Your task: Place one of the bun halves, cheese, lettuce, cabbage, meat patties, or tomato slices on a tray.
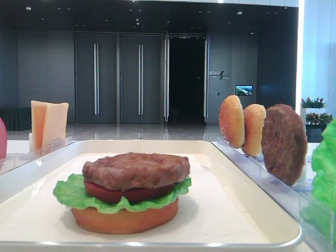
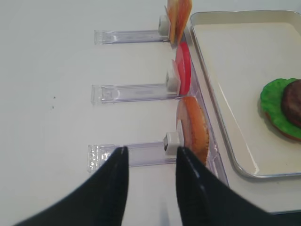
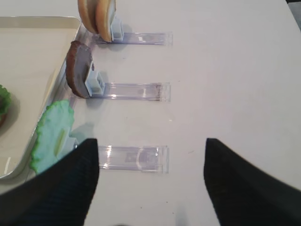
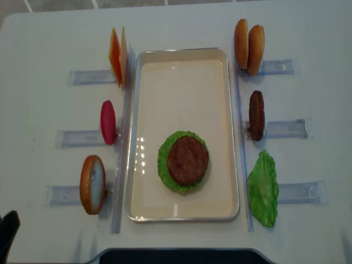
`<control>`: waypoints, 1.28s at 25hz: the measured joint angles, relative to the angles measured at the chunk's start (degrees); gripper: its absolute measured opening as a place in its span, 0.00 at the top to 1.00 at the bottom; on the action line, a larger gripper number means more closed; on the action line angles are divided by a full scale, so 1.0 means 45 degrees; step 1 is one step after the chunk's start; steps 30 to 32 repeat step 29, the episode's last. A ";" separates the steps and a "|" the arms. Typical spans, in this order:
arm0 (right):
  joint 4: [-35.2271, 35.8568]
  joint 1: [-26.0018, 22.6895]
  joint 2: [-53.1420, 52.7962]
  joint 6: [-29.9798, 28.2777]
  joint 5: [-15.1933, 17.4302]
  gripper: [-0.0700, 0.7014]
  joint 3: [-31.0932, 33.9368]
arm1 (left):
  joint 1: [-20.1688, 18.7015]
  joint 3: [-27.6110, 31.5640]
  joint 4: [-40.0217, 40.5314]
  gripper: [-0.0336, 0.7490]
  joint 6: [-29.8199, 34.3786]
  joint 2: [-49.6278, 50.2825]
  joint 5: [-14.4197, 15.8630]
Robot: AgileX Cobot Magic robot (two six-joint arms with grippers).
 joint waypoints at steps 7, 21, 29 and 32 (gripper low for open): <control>-0.0011 0.0000 -0.0017 0.0000 0.0000 0.28 0.0014 | 0.0000 0.0000 -0.0010 0.62 0.0000 0.0000 0.0000; -0.0036 0.0000 -0.0017 0.0009 -0.0012 0.28 0.0014 | 0.0000 0.0000 0.0002 0.62 0.0000 0.0000 0.0000; -0.0560 0.0000 -0.0017 -0.0006 -0.0003 0.28 0.0014 | 0.0000 0.0000 0.0002 0.62 0.0000 0.0000 0.0000; -0.0560 0.0000 -0.0017 -0.0006 -0.0003 0.28 0.0014 | 0.0000 0.0000 0.0002 0.62 0.0000 0.0000 0.0000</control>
